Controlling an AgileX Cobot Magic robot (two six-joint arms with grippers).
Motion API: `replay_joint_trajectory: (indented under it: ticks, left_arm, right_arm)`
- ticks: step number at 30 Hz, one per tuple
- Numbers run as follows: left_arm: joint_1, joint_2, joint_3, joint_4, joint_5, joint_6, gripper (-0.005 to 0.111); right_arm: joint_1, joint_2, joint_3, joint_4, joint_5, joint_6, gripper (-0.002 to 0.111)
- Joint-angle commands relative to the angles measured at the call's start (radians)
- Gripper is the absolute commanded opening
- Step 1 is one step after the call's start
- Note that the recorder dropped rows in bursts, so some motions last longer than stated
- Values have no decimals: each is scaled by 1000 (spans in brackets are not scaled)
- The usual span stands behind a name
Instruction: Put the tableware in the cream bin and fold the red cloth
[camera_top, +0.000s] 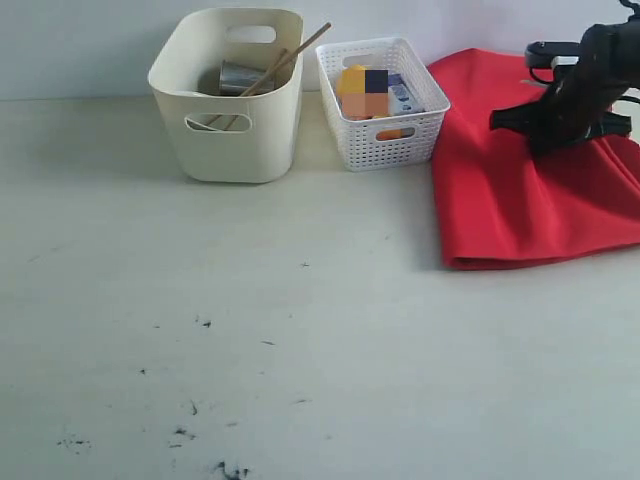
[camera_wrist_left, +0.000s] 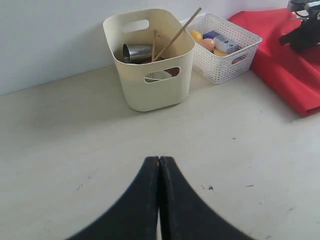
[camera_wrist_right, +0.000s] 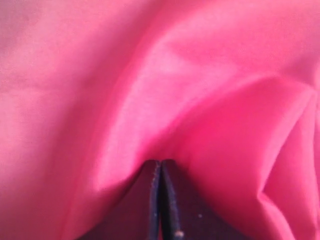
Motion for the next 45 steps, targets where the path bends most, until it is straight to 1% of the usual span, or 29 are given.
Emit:
replay_joint_trajectory:
  ticks: [1,3,9,12,17,19,22,28,37,42,44,45]
  left_arm:
    - [2,-5,5,3,-3,-4,0]
    - [2,-5,5,3,-3,-4,0]
    - [2,-5,5,3,-3,-4,0]
    - [2,-5,5,3,-3,-4,0]
    - [2,-5,5,3,-16,-4,0]
    - [2,-5,5,3,-26,-4,0]
    - [2,-5,5,3,-43,-4,0]
    - [2,-5,5,3,-204,0,0]
    - [2,-5,5,-26,-233,0,0]
    - [2,-5,5,-45,-241,0,0]
    - [2,-5,5,-54,-243,0,0]
    - [2,-5,5,-59,-243,1,0]
  right_arm:
    - [-16,-27,23,-58,81,36,0]
    - [-16,-52,18,-29,68,1,0]
    - [-4,-67,-12,273,65,-231,0]
    - [5,-65,-12,352,72,-279,0]
    - [8,-134,-12,345,115,-279,0]
    - [8,-224,-12,292,160,-266,0]
    - [8,-361,-12,268,224,-266,0]
    - [8,-649,-12,269,307,-266,0]
    - [8,-920,-5,245,369,-273,0]
    - [8,-1095,110,239,341,-280,0]
    - [8,-1177,181,239,322,-292,0]
    - [8,-1263,254,237,302,-304,0]
